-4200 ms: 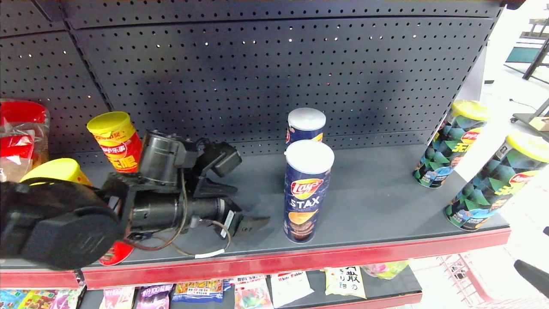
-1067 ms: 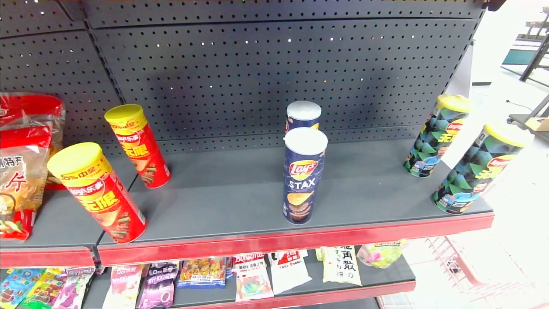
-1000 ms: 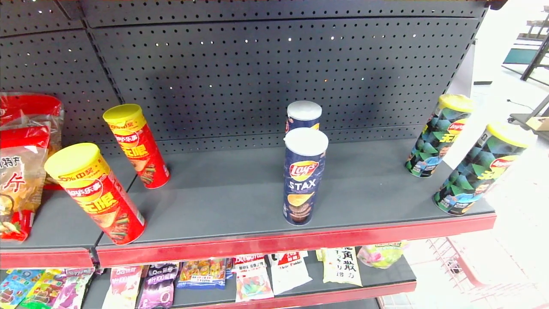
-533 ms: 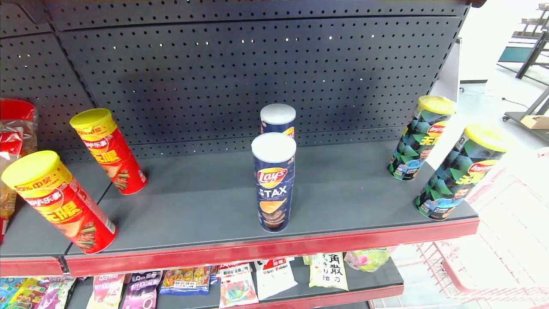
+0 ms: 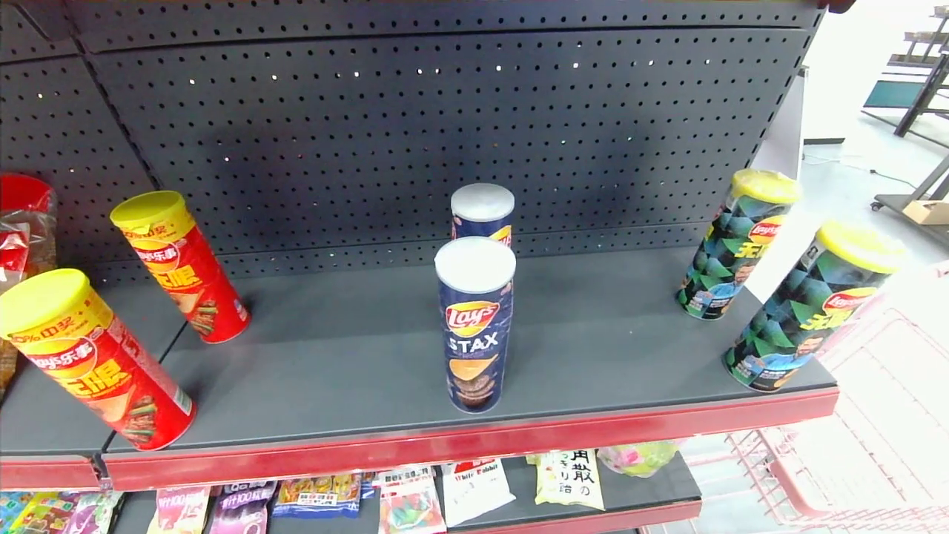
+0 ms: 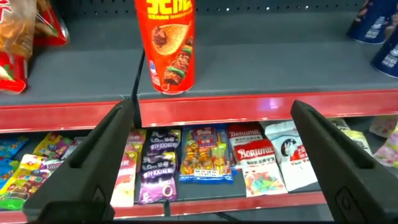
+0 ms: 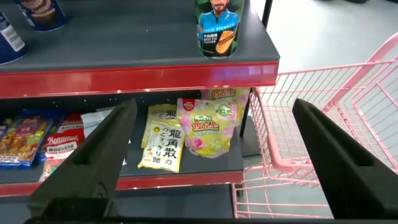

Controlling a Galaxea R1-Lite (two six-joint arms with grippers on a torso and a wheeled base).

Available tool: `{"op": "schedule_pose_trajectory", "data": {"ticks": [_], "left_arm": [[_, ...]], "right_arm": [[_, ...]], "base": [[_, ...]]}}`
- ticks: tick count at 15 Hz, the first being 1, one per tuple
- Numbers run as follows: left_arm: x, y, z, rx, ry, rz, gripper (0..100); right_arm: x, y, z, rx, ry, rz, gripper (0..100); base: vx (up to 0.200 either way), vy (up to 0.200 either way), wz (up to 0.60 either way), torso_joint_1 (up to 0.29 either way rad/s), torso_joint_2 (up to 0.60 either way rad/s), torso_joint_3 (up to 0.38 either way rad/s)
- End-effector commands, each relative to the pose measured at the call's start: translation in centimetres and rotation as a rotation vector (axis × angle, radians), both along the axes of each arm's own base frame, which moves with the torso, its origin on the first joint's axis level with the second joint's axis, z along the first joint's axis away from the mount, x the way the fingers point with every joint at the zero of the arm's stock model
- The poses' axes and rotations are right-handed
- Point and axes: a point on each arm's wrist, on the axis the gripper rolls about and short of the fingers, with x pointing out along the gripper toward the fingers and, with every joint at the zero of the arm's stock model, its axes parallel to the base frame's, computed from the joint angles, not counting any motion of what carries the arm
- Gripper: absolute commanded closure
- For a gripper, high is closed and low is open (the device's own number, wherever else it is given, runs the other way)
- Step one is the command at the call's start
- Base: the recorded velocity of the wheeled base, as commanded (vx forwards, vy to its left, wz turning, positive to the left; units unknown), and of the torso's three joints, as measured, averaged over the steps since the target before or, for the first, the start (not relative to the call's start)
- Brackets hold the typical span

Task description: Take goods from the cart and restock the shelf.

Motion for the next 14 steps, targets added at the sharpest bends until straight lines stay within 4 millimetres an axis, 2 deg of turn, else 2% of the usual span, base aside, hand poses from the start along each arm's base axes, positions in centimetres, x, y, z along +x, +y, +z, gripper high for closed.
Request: {"op": "schedule_pose_trajectory", "data": {"ticks": [1, 4, 7, 13, 14], "left_arm": [[0.02, 0.0, -0.03, -0.001, 0.003, 0.001, 0], [0.01, 0.0, 0.01, 0.0, 0.002, 0.001, 0], [0.02, 0.0, -0.03, -0.001, 0.003, 0.001, 0], [0.01, 0.0, 0.01, -0.001, 0.002, 0.001, 0], [0.01, 0.0, 0.01, 0.0, 0.002, -0.001, 0]], "right_arm": [[0.0, 0.0, 0.0, -0.001, 0.0, 0.001, 0], [0.0, 0.0, 0.01, -0.001, -0.002, 0.001, 0], [0.0, 0.0, 0.0, -0.001, 0.0, 0.001, 0], [0.0, 0.0, 0.0, -0.001, 0.0, -0.001, 0], [0.0, 0.0, 0.0, -0.001, 0.0, -0.001, 0]], "base": [[0.0, 0.0, 0.0, 0.0, 0.0, 0.0], [0.0, 0.0, 0.0, 0.0, 0.0, 0.0], [0.2, 0.0, 0.0, -0.014, 0.0, 0.002], [0.0, 0.0, 0.0, 0.0, 0.0, 0.0], [0.0, 0.0, 0.6, -0.002, 0.0, 0.002]]}}
